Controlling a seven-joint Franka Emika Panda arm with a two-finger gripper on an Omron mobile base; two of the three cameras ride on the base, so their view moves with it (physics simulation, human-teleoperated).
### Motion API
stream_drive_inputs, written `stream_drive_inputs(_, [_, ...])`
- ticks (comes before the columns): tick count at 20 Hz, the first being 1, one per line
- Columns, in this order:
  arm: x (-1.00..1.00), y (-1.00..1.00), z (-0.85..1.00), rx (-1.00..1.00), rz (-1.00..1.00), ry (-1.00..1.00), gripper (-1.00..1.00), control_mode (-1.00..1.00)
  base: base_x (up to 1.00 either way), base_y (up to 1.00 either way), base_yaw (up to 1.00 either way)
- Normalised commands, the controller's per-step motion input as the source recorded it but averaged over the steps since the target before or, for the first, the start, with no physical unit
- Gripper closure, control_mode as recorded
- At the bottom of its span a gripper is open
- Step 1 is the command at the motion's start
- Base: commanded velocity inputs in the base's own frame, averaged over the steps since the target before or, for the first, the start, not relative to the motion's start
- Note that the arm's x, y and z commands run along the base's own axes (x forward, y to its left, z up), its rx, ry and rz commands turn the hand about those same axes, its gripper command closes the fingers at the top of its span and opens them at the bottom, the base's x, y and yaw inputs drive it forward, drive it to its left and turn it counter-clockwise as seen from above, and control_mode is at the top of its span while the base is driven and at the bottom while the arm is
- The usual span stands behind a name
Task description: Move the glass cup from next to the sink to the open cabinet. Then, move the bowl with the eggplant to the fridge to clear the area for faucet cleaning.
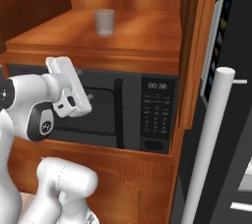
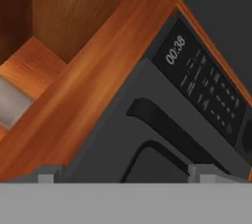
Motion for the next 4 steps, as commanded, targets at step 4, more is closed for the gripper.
stream_drive_inputs(4, [-0.36,0.14,0.00,-0.05,0.02,-0.23,-1.00,-1.00,0.00,0.00,0.00])
